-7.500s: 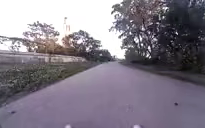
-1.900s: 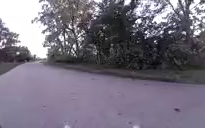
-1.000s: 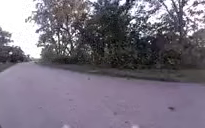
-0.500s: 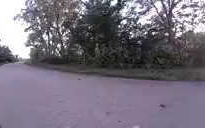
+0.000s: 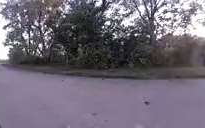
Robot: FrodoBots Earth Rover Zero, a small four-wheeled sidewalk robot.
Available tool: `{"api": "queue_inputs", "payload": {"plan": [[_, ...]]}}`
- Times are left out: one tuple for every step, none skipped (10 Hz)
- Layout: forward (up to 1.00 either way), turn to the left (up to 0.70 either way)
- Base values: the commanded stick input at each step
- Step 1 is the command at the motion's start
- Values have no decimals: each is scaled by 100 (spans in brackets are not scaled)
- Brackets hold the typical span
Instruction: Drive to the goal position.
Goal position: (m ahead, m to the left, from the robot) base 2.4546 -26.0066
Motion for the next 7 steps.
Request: {"api": "queue_inputs", "payload": {"plan": [[0,-70],[0,-70],[0,-70],[0,-70],[0,-70],[0,-70],[0,-70]]}}
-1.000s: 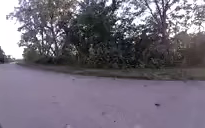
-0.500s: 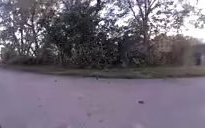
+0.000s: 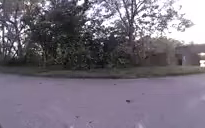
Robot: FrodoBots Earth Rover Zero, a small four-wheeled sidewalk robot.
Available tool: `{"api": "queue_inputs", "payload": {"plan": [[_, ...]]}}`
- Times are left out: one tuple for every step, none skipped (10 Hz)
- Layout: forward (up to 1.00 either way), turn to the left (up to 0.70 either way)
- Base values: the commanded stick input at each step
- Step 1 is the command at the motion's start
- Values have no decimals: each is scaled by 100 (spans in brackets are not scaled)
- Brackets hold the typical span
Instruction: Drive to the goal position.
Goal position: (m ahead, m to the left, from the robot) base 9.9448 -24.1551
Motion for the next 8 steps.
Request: {"api": "queue_inputs", "payload": {"plan": [[0,-70],[0,-70],[0,-70],[0,-70],[0,-70],[0,-70],[0,-70],[0,-70]]}}
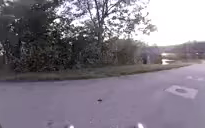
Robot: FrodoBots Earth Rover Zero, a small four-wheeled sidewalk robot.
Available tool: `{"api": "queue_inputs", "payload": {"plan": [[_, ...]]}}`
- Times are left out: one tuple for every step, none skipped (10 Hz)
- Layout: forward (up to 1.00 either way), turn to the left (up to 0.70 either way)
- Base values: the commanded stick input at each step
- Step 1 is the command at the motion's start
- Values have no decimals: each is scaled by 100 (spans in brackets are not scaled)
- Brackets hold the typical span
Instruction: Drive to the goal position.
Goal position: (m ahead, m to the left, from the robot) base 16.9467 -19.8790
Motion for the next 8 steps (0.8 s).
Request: {"api": "queue_inputs", "payload": {"plan": [[0,-70],[0,-70],[0,-70],[0,-70],[0,-70],[0,-41],[0,0],[0,0]]}}
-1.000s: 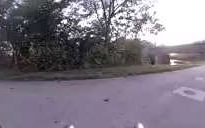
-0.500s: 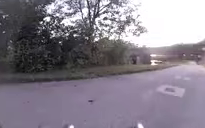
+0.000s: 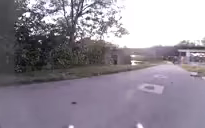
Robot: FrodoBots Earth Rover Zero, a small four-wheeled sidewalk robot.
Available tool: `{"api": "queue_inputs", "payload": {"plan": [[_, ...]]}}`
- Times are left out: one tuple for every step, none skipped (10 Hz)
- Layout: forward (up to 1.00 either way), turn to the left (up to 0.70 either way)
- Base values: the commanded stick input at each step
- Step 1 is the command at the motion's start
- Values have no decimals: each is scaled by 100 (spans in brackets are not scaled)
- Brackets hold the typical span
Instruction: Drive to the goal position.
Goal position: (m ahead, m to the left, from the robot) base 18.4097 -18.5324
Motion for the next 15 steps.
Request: {"api": "queue_inputs", "payload": {"plan": [[0,0],[0,0],[0,0],[0,0],[0,0],[0,0],[0,0],[17,0],[58,0],[70,0],[70,0],[70,0],[70,0],[70,-35],[70,-35]]}}
